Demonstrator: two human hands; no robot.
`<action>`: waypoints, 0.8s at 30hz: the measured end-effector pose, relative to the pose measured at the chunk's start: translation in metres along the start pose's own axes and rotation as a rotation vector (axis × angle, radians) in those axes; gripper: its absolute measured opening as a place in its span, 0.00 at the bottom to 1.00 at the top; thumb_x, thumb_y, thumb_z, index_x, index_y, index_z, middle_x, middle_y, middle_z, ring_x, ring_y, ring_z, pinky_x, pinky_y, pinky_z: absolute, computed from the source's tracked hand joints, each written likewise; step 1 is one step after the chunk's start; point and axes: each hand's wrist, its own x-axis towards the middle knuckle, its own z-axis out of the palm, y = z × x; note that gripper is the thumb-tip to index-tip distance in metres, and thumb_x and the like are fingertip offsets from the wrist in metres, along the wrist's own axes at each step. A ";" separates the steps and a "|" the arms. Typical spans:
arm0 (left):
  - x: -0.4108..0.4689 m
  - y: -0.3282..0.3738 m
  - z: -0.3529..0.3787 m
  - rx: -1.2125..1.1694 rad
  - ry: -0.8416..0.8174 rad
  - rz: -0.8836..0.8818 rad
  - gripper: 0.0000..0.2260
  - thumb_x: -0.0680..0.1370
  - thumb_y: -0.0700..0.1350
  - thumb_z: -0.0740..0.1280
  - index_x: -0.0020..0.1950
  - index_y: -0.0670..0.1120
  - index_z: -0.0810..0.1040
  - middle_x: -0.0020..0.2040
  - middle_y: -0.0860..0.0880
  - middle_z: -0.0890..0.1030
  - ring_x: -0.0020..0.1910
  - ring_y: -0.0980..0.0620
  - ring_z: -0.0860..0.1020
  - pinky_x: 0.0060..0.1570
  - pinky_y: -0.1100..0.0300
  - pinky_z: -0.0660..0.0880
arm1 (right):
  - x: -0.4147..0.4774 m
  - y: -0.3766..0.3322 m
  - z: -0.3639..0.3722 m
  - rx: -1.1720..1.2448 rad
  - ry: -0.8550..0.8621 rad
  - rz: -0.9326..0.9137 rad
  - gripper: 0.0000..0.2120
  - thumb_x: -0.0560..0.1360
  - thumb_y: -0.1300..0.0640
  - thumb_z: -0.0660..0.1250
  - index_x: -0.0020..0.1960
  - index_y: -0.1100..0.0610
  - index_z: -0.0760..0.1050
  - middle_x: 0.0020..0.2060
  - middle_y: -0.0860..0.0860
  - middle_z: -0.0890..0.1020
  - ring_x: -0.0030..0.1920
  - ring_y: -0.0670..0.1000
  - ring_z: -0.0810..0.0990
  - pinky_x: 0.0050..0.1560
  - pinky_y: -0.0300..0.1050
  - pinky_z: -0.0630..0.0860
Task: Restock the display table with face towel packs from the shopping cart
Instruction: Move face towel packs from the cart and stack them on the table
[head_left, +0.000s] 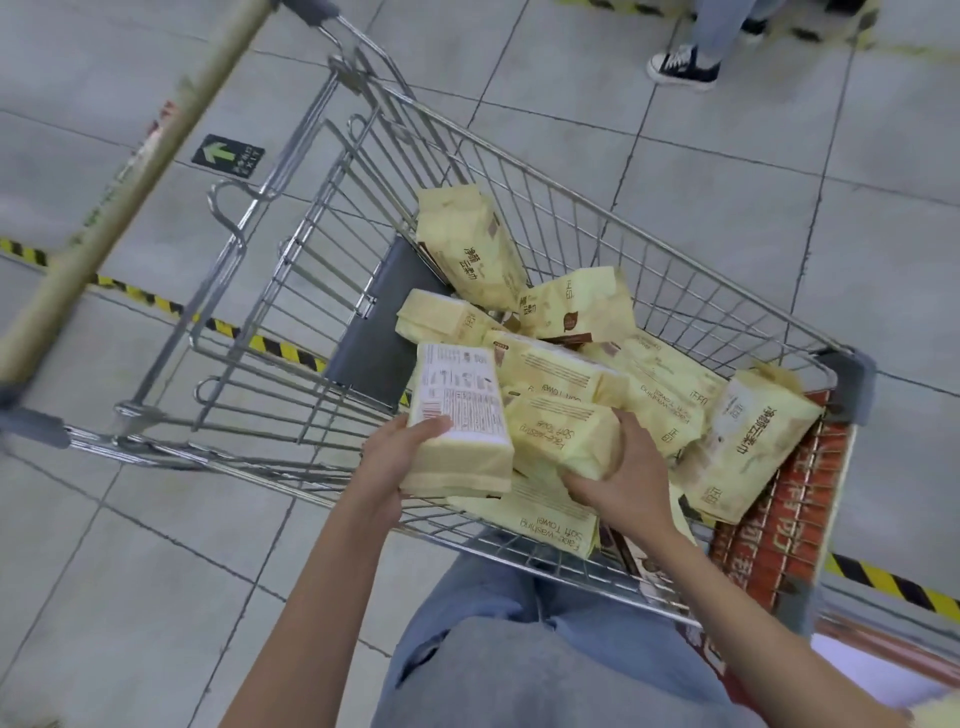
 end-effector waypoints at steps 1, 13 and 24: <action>-0.005 -0.001 0.002 -0.005 -0.018 0.018 0.19 0.72 0.43 0.72 0.62 0.42 0.77 0.51 0.43 0.84 0.48 0.41 0.82 0.44 0.49 0.80 | -0.004 -0.001 -0.006 0.040 0.013 0.015 0.39 0.58 0.46 0.78 0.65 0.51 0.67 0.56 0.47 0.75 0.55 0.49 0.73 0.54 0.49 0.73; -0.071 -0.021 0.040 -0.132 -0.195 0.102 0.30 0.63 0.48 0.71 0.65 0.41 0.75 0.53 0.43 0.83 0.45 0.46 0.81 0.31 0.60 0.78 | -0.065 0.052 -0.064 0.709 0.328 0.362 0.32 0.62 0.54 0.78 0.63 0.53 0.69 0.57 0.52 0.78 0.56 0.57 0.79 0.57 0.59 0.76; -0.062 -0.023 0.045 0.009 -0.398 0.000 0.23 0.64 0.46 0.71 0.58 0.45 0.76 0.46 0.45 0.85 0.41 0.47 0.82 0.30 0.58 0.78 | -0.115 0.065 -0.068 1.101 0.712 0.449 0.39 0.53 0.49 0.79 0.61 0.58 0.72 0.53 0.60 0.81 0.46 0.59 0.82 0.37 0.49 0.82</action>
